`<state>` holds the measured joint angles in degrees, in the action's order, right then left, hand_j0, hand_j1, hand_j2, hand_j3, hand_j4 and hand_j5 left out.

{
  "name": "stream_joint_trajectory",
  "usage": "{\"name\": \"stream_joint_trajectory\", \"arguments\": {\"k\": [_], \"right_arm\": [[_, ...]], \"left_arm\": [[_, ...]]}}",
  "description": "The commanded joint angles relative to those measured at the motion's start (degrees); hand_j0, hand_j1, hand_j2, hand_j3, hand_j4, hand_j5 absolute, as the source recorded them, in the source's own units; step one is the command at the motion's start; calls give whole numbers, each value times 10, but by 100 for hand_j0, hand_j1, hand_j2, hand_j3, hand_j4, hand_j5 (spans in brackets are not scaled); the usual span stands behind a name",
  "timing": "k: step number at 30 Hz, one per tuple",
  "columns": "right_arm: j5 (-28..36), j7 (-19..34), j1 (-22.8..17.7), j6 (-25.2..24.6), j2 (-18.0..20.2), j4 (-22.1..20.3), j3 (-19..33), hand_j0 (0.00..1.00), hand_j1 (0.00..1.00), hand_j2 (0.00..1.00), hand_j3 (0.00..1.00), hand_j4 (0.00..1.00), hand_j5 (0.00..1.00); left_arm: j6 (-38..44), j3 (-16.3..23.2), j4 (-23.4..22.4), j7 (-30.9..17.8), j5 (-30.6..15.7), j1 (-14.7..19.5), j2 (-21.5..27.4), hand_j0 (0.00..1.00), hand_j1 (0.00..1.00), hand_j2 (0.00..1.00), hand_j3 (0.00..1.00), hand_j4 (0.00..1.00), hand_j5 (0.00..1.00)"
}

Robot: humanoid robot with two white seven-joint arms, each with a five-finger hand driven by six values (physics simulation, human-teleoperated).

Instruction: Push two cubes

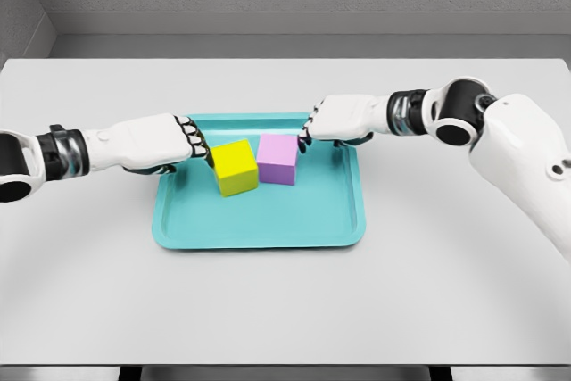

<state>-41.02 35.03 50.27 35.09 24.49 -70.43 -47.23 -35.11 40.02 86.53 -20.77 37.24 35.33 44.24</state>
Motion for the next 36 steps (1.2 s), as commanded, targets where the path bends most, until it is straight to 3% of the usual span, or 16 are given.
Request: {"name": "stream_joint_trajectory", "arguments": {"k": [1, 36], "right_arm": [[2, 0, 0, -1, -6, 3, -1, 65, 65, 65, 65, 65, 65], [-8, 0, 11, -1, -30, 37, -2, 65, 65, 65, 65, 65, 65]], "left_arm": [[1, 0, 0, -2, -3, 0, -3, 74, 74, 74, 74, 74, 74], [1, -26, -20, -3, -20, -2, 44, 76, 76, 76, 76, 76, 76]]}}
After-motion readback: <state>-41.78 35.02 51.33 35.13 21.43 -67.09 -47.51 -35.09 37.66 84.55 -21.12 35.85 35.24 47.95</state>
